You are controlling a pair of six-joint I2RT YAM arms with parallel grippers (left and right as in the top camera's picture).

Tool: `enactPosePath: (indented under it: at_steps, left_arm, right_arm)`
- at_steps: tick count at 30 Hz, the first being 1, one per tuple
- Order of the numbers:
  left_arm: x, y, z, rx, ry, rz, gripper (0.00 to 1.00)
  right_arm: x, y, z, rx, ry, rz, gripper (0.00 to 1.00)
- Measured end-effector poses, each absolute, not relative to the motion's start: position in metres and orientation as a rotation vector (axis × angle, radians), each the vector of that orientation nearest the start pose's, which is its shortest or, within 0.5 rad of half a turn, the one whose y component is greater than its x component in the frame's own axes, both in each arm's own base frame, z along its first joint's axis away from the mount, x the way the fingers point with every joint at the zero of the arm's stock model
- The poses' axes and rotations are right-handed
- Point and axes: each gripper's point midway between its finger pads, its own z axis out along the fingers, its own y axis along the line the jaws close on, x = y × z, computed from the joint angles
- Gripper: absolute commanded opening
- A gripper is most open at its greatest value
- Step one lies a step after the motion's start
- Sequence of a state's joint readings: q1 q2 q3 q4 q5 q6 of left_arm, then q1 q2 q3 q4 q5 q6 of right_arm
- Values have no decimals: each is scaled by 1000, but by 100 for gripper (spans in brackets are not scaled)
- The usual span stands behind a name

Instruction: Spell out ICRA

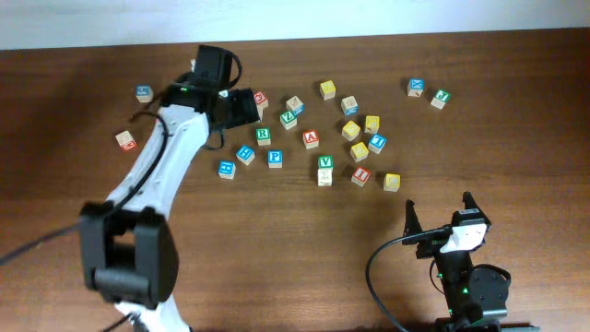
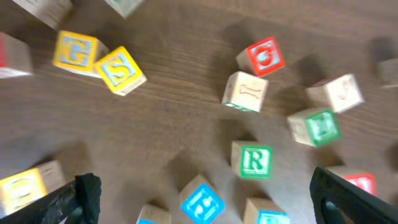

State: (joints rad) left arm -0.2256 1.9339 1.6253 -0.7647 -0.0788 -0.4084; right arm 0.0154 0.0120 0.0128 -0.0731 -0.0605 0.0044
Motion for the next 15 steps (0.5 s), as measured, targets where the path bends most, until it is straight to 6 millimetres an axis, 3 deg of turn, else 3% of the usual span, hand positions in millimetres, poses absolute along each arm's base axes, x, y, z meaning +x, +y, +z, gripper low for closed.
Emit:
enactPosePath:
  at_steps: [2,4,9,13,15]
  left_arm:
    - [461,-88,148,-270,2623,-80,99]
    - [448,-77,142,-290,2678,-26,99]
    - [440,-65,137,-325,2709,9,99]
    - [424,-30,129,-608,2748,25,99]
    - [419,-32,127,-665,2762,-4,99]
  right_arm:
    - [246,14,159,-55,1642,65,98]
    - [246,14,159,-55,1642,65,98]
    - [246,14,159,-56,1642,65,98]
    - [246,14,159,-55,1642,65,98]
    - [246,14,159,-55,1642,65,98]
